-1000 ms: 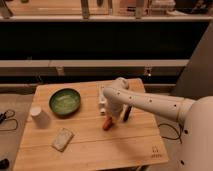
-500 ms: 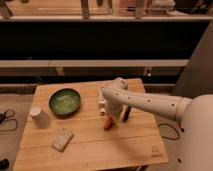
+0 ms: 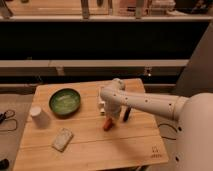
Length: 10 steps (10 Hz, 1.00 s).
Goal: Drag the pepper across the table
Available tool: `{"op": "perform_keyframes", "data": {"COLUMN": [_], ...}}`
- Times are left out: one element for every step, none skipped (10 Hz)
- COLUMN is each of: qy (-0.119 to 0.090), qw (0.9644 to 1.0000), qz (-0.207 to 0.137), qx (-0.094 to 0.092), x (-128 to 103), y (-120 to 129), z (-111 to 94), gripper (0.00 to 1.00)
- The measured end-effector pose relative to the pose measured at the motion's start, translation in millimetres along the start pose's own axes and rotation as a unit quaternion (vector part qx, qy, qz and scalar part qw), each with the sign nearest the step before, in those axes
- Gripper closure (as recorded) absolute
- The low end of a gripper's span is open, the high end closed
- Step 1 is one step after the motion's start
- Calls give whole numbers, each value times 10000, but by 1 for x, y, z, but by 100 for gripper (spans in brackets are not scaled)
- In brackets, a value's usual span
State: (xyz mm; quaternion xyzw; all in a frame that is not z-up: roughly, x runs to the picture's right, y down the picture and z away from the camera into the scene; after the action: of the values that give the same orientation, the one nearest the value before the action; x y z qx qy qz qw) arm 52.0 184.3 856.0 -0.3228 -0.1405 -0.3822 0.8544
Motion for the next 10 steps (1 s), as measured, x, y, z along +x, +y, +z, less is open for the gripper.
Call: {"op": "perform_keyframes", "data": {"qy": [14,70,70,62,58,63,96,112,102,97], "qw": [10000,9999,9999,9999,9999,9999,9998,9997,9997,9997], "qz": [-25,-79,-101,-86,-85,-93,-146,-139,-156,-163], "qx": [-13,-80,-84,-76,-71,-83,-130,-160,-164,-158], "x": [-1,-3,-6,-5,-6,-6,-9,-11,-13,-14], "y": [-1,-3,-5,-3,-4,-3,-4,-6,-4,-5], "z": [0,3,3,1,1,1,3,5,4,3], "gripper": [100,100,100,100,100,100,100,100,100,100]}}
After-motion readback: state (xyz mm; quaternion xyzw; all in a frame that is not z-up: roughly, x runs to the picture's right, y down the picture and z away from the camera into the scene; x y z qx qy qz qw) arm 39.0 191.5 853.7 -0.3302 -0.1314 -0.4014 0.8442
